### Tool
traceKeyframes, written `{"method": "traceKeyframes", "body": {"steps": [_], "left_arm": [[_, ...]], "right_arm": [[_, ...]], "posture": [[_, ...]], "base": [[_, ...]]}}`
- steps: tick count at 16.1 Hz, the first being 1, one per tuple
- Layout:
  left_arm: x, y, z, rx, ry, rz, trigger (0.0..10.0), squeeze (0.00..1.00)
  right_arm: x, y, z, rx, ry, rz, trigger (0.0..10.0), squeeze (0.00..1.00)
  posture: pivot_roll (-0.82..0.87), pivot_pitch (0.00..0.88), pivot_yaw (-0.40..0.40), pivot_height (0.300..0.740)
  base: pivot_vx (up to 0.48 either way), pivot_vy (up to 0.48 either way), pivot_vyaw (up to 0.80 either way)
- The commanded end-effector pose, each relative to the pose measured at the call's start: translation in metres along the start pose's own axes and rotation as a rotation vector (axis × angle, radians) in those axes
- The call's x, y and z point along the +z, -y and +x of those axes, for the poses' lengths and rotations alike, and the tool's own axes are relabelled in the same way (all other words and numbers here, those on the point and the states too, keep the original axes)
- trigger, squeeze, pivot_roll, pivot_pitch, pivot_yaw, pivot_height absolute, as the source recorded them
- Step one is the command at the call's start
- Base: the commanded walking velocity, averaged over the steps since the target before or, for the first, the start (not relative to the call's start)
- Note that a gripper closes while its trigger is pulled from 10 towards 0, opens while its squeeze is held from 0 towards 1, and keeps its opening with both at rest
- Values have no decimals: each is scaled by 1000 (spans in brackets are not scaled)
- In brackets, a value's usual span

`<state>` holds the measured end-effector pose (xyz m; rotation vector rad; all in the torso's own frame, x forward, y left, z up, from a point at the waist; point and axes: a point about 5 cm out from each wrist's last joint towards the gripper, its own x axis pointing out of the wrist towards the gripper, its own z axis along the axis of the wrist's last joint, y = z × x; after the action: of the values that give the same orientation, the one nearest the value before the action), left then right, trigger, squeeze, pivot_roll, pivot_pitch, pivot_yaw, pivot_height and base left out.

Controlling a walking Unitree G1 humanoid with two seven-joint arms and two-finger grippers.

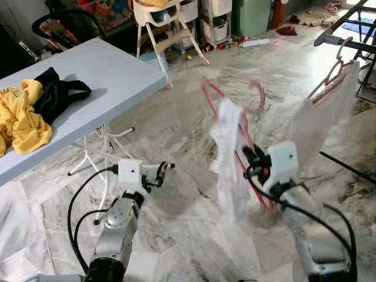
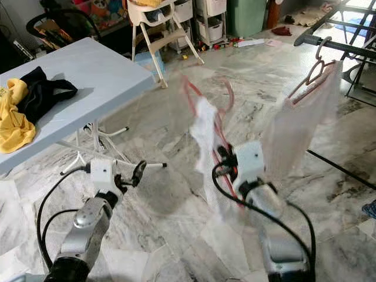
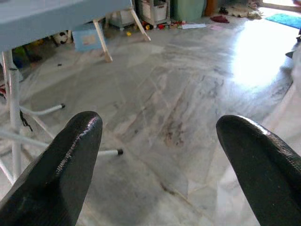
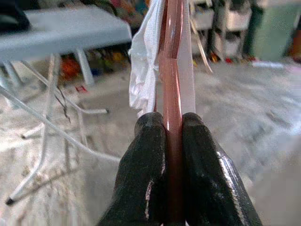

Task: Hang hanger

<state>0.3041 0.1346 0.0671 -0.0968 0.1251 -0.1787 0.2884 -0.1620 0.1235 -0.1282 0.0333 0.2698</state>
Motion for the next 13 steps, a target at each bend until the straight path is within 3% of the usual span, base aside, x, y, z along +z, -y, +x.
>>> {"method": "traceKeyframes", "body": {"steps": [1, 2, 3, 5, 6, 8, 13], "left_arm": [[0, -5, -3, 25, -19, 37, 10000, 1000], [-2, -1, -8, -38, -32, 28, 10000, 1000], [-2, 1, -14, -70, -19, 92, 10000, 1000], [-13, -2, -24, -58, -75, 110, 10000, 1000], [-17, 1, -29, -93, -89, 94, 10000, 0], [-20, 1, -30, -57, -100, 49, 10000, 0], [-9, -5, -21, 0, -49, -59, 10000, 0]], "right_arm": [[-1, 0, 1, -53, 10, -30, 10000, 0], [-13, 4, -1, -121, -28, 8, 10000, 0], [-18, 6, -4, -166, -37, -18, 10000, 0], [-26, 8, -9, -228, -57, -10, 10000, 0], [-30, 9, -12, -254, -65, 25, 10000, 0], [-34, 10, -14, -285, -81, 47, 10000, 0], [-35, 9, -17, -314, -71, 56, 10000, 0]], "posture": [[-167, 56, 149, 740], [-164, 53, 148, 740], [-163, 49, 151, 740], [-165, 44, 157, 740], [-172, 38, 164, 740], [-178, 34, 168, 740], [-187, 20, 163, 740]], "base": [[0, 0, 0], [0, 0, 0], [0, 0, 0], [0, 0, 0], [0, 0, 0], [0, 0, 0], [0, 0, -800]]}}
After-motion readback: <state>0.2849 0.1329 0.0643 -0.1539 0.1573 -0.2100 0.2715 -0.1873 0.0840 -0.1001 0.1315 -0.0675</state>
